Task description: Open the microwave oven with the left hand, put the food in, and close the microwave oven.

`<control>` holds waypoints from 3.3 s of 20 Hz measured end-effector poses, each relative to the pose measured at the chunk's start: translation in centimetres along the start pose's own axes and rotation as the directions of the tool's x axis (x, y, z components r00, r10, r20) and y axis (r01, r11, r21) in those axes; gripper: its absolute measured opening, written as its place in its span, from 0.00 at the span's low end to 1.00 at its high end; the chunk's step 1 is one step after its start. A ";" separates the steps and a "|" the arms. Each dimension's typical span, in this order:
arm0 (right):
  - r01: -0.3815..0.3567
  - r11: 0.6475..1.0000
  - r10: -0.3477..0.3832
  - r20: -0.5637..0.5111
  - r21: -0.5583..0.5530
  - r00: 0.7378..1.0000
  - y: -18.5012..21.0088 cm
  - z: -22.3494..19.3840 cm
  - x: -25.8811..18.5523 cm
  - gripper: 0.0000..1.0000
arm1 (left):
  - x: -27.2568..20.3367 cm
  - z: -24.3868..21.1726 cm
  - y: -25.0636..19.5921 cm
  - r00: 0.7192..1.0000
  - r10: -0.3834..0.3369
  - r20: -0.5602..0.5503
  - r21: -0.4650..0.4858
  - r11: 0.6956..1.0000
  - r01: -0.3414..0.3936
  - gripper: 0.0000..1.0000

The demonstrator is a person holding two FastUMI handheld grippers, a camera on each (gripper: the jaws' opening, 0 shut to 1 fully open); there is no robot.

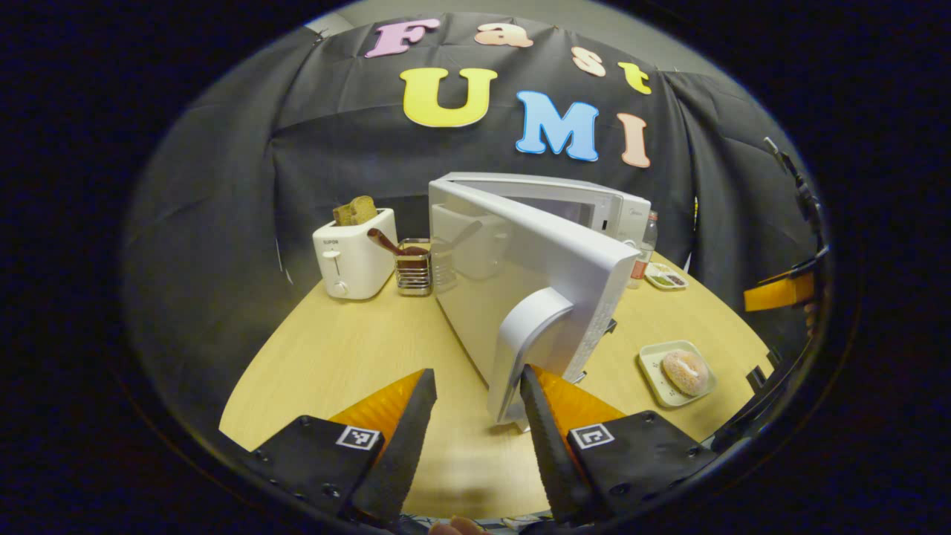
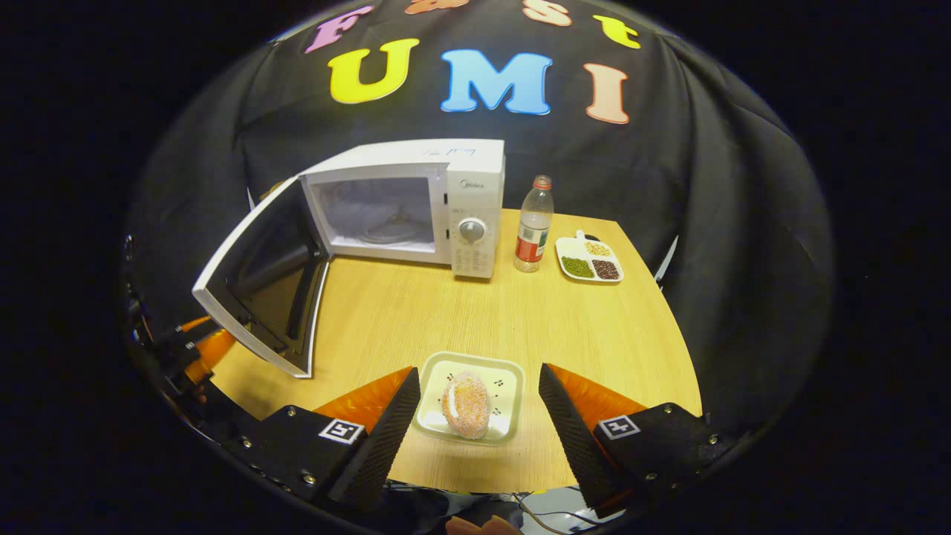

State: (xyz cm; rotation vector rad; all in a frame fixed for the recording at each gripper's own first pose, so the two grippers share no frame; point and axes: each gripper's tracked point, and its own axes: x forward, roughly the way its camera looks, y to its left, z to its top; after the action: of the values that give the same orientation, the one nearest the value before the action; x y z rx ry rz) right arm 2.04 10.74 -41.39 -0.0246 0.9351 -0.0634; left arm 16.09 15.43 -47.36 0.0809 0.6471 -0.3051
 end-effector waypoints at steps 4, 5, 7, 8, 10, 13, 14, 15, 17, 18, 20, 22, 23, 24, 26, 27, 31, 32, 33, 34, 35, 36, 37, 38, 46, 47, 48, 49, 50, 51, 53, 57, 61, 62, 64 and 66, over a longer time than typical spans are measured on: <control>-0.010 0.998 0.003 -0.118 -0.059 0.993 1.2 -3.4 4.6 0.96 | -3.8 0.5 0.4 0.998 0.049 0.041 0.044 0.998 -0.050 0.88; -0.020 0.998 0.010 -0.150 -0.063 0.989 1.5 -4.2 5.8 0.96 | -4.7 0.8 0.5 0.997 0.063 0.047 0.055 0.996 -0.066 0.88; -0.020 0.997 0.005 -0.211 -0.071 0.977 1.4 -6.1 7.7 0.96 | -6.3 1.6 0.7 0.994 0.092 0.063 0.046 0.994 -0.095 0.90; -0.018 0.998 0.002 -0.230 -0.064 0.973 1.3 -6.9 8.5 0.96 | -7.0 2.1 0.7 0.991 0.110 0.071 0.028 0.993 -0.112 0.91; -0.010 0.998 -0.006 -0.269 -0.056 0.963 0.9 -8.2 9.7 0.96 | -8.5 3.4 0.5 0.985 0.135 0.106 -0.029 0.991 -0.133 0.91; -0.010 0.995 -0.022 -0.300 -0.103 0.954 0.3 -9.5 10.7 0.96 | -10.2 4.4 0.3 0.975 0.181 0.129 -0.059 0.983 -0.174 0.92; -0.013 0.992 -0.026 -0.305 -0.124 0.952 0.2 -9.8 10.8 0.96 | -10.8 4.8 0.5 0.969 0.204 0.138 -0.048 0.979 -0.199 0.92; -0.017 0.991 -0.025 -0.308 -0.134 0.951 0.2 -9.8 11.1 0.96 | -11.4 5.2 0.6 0.962 0.226 0.151 -0.033 0.974 -0.223 0.93; -0.029 0.991 -0.014 -0.319 -0.130 0.948 0.7 -10.1 11.6 0.95 | -12.3 5.8 0.2 0.957 0.234 0.169 -0.003 0.972 -0.237 0.93; -0.032 0.992 -0.009 -0.321 -0.122 0.947 0.8 -10.2 12.0 0.96 | -12.7 6.3 -0.1 0.956 0.233 0.180 0.013 0.971 -0.240 0.94; -0.049 0.995 0.018 -0.316 -0.090 0.948 1.3 -9.9 12.3 0.96 | -13.5 7.3 -0.9 0.954 0.213 0.209 0.049 0.972 -0.228 0.94; -0.065 0.997 0.047 -0.324 -0.045 0.945 1.5 -10.4 12.5 0.93 | -13.9 7.9 -1.4 0.954 0.203 0.220 0.060 0.973 -0.221 0.96; -0.072 0.997 0.062 -0.323 -0.019 0.944 1.5 -10.5 12.3 0.89 | -14.0 7.8 -1.6 0.955 0.194 0.223 0.051 0.976 -0.210 0.96; -0.087 0.996 0.085 -0.324 0.010 0.942 1.8 -11.0 12.9 0.85 | -14.2 7.9 -1.8 0.957 0.185 0.223 0.037 0.980 -0.198 0.97; -0.096 0.995 0.089 -0.318 -0.006 0.944 1.7 -10.7 12.5 0.76 | -14.6 8.0 -2.1 0.959 0.175 0.224 0.014 0.983 -0.182 0.94; -0.101 0.995 0.091 -0.306 -0.017 0.948 1.8 -10.4 12.5 0.76 | -14.8 8.0 -2.1 0.958 0.171 0.231 0.010 0.984 -0.178 0.96; -0.093 0.996 0.090 -0.312 0.006 0.946 2.0 -10.4 12.3 0.68 | -15.6 8.5 -1.8 0.954 0.161 0.251 0.020 0.985 -0.172 0.94; -0.092 0.996 0.093 -0.290 0.016 0.953 2.1 -9.8 12.0 0.68 | -15.8 8.8 -1.7 0.953 0.156 0.258 0.015 0.986 -0.166 0.97; -0.086 0.996 0.091 -0.271 0.031 0.958 2.1 -9.2 11.6 0.67 | -16.0 9.0 -1.6 0.953 0.149 0.263 0.009 0.988 -0.157 0.95; -0.089 0.994 0.101 -0.258 0.057 0.961 2.4 -8.7 11.0 0.67 | -16.1 9.1 -1.6 0.954 0.144 0.264 0.004 0.989 -0.150 0.98; -0.098 0.991 0.117 -0.238 0.090 0.964 2.8 -7.9 10.4 0.67 | -16.1 9.3 -1.7 0.954 0.138 0.267 -0.001 0.990 -0.143 0.98; -0.110 0.987 0.133 -0.212 0.118 0.968 3.2 -6.9 9.7 0.67 | -16.1 9.6 -1.7 0.953 0.134 0.271 -0.007 0.990 -0.137 0.94; -0.119 0.984 0.143 -0.187 0.133 0.972 3.4 -5.9 9.0 0.67 | -16.2 9.9 -1.8 0.951 0.130 0.279 -0.011 0.991 -0.132 0.98; -0.129 0.982 0.152 -0.167 0.139 0.974 3.6 -5.0 8.3 0.68 | -16.2 10.2 -1.7 0.950 0.129 0.284 -0.016 0.991 -0.130 0.96; -0.259 0.929 0.260 0.033 0.263 0.965 8.9 4.3 5.4 0.67 | -15.6 11.5 -2.0 0.955 0.093 0.283 -0.050 0.995 -0.082 0.95; -0.274 0.921 0.271 0.050 0.276 0.961 9.7 5.4 5.7 0.67 | -15.5 11.5 -1.9 0.956 0.094 0.280 -0.055 0.995 -0.081 0.95; -0.291 0.913 0.284 0.067 0.284 0.956 10.6 6.4 5.9 0.67 | -15.5 11.6 -1.8 0.956 0.097 0.276 -0.061 0.995 -0.083 0.95; -0.306 0.907 0.295 0.083 0.288 0.952 11.5 7.4 6.2 0.67 | -15.4 11.7 -1.6 0.957 0.105 0.271 -0.065 0.994 -0.091 0.95; -0.323 0.899 0.308 0.098 0.295 0.946 12.4 8.3 6.5 0.67 | -15.4 11.9 -1.3 0.957 0.116 0.267 -0.070 0.992 -0.101 0.95; -0.338 0.889 0.320 0.109 0.307 0.941 13.3 9.2 7.0 0.67 | -15.3 12.0 -1.0 0.956 0.127 0.264 -0.078 0.991 -0.110 0.94; -0.353 0.875 0.327 0.132 0.331 0.936 14.6 10.5 8.3 0.67 | -15.3 12.1 -0.8 0.957 0.148 0.251 -0.093 0.987 -0.128 0.95; -0.379 0.849 0.357 0.129 0.367 0.925 16.7 12.0 11.8 0.67 | -14.6 12.3 -0.4 0.954 0.208 0.216 -0.093 0.977 -0.192 0.94; -0.398 0.833 0.369 0.150 0.384 0.917 18.3 13.7 15.9 0.67 | -13.4 12.1 -1.4 0.957 0.248 0.152 -0.130 0.965 -0.230 0.94; -0.409 0.822 0.378 0.158 0.397 0.912 18.9 14.1 16.9 0.67 | -13.2 11.9 -1.6 0.958 0.257 0.130 -0.152 0.960 -0.237 0.95; -0.417 0.802 0.380 0.174 0.427 0.909 19.6 15.0 19.1 0.67 | -12.5 11.4 -2.0 0.956 0.279 0.089 -0.200 0.946 -0.257 0.95; -0.420 0.795 0.370 0.199 0.438 0.907 20.0 16.0 21.2 0.67 | -12.0 11.0 -1.8 0.950 0.309 0.051 -0.217 0.932 -0.291 0.94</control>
State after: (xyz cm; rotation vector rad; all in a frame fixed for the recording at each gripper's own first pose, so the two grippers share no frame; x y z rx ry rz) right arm 28.32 29.21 -49.87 0.6223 0.7832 0.1015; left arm 12.87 14.92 -31.28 -0.0329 0.5698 0.0561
